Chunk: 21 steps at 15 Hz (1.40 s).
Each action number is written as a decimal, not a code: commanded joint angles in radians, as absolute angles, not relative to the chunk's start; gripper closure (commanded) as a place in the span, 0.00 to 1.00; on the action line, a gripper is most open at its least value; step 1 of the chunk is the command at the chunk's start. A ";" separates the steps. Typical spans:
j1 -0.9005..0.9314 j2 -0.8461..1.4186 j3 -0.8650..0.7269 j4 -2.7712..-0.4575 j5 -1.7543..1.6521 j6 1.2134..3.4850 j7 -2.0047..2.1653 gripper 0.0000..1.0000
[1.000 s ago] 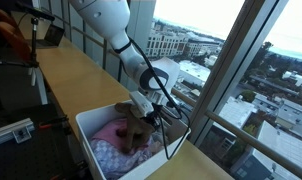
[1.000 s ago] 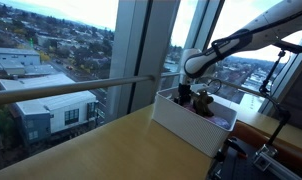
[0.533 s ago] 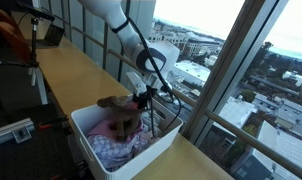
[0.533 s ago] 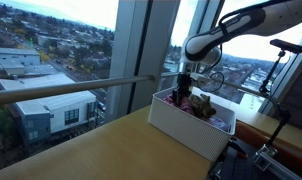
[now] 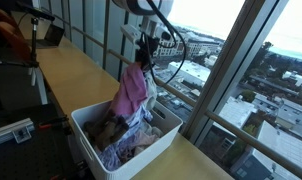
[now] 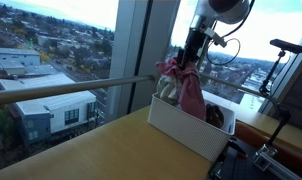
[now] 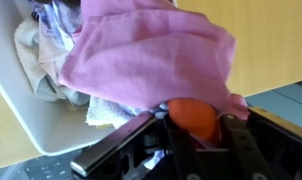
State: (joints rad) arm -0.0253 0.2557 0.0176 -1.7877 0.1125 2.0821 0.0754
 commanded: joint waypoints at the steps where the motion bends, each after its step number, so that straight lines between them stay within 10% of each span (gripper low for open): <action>1: 0.022 0.089 0.030 -1.822 0.092 2.081 0.118 0.96; 21: 0.474 0.256 0.387 -1.138 -0.340 1.819 0.406 0.96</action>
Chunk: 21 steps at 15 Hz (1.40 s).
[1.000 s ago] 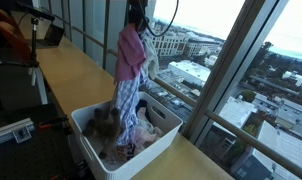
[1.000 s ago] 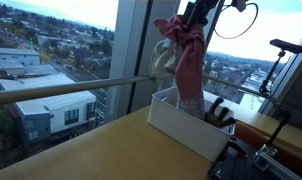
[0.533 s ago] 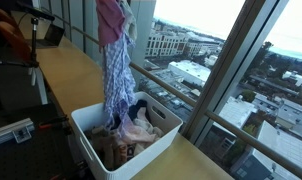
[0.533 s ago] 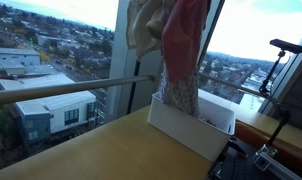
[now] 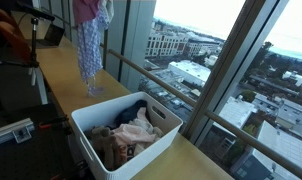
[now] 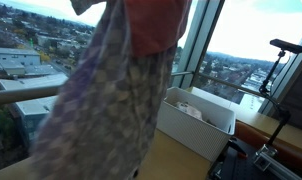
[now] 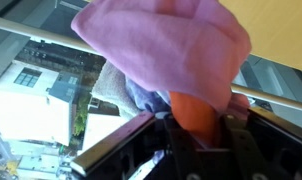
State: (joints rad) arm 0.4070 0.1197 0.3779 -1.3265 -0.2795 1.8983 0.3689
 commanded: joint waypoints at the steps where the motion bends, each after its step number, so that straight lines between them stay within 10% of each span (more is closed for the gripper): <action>1: 0.483 0.313 0.393 -1.086 -0.351 1.799 0.418 0.96; 21: 0.302 0.456 0.288 -1.265 -0.151 1.906 0.450 0.96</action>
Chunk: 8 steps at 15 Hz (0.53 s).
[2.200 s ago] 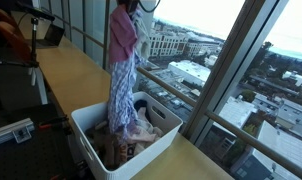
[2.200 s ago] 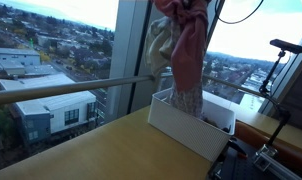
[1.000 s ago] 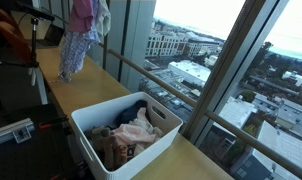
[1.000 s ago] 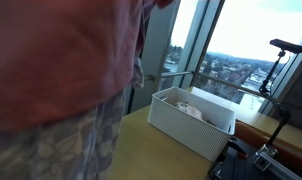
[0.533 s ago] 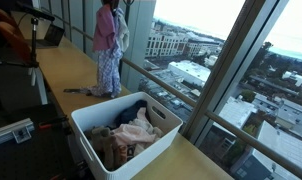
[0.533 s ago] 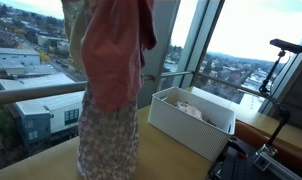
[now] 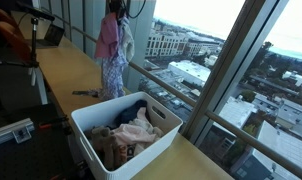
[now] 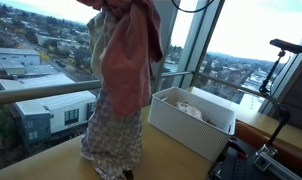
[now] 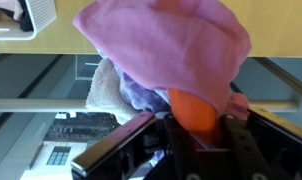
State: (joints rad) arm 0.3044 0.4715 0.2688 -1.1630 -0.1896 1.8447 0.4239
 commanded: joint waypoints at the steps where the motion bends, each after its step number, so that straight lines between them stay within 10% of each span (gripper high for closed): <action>1: 0.306 0.459 0.289 -1.306 -0.145 1.924 0.458 0.96; 4: 0.313 0.462 0.292 -1.422 -0.133 1.979 0.485 0.96; 5: 0.316 0.464 0.294 -1.454 -0.130 1.994 0.494 0.59; 8: 0.367 0.461 0.243 -1.503 -0.088 2.013 0.497 0.44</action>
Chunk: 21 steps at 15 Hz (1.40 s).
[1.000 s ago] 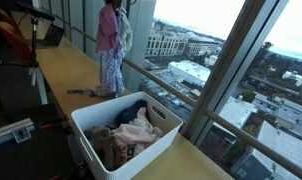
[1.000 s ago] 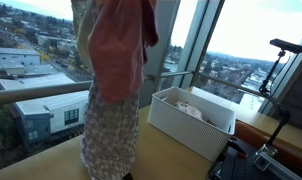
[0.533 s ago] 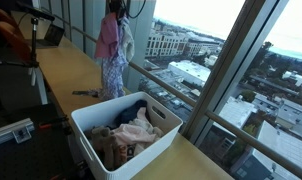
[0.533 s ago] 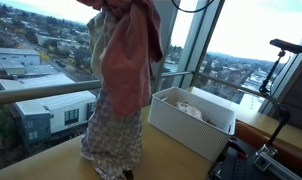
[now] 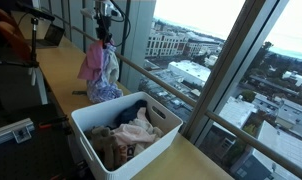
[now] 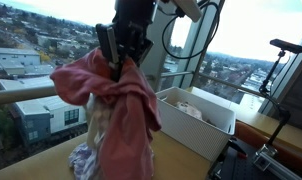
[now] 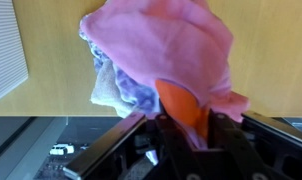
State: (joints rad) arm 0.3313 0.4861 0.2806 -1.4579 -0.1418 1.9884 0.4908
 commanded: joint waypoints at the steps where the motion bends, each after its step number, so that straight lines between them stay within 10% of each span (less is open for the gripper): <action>1: 0.372 0.459 0.236 -1.507 -0.078 2.013 0.496 0.38; 6: 0.329 0.387 0.186 -1.509 -0.051 1.995 0.470 0.02; 21: 0.019 0.258 -0.053 -1.890 -0.084 2.195 0.366 0.00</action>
State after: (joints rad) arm 0.0493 0.2820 -0.0243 -1.7847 -0.0867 2.1122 0.3867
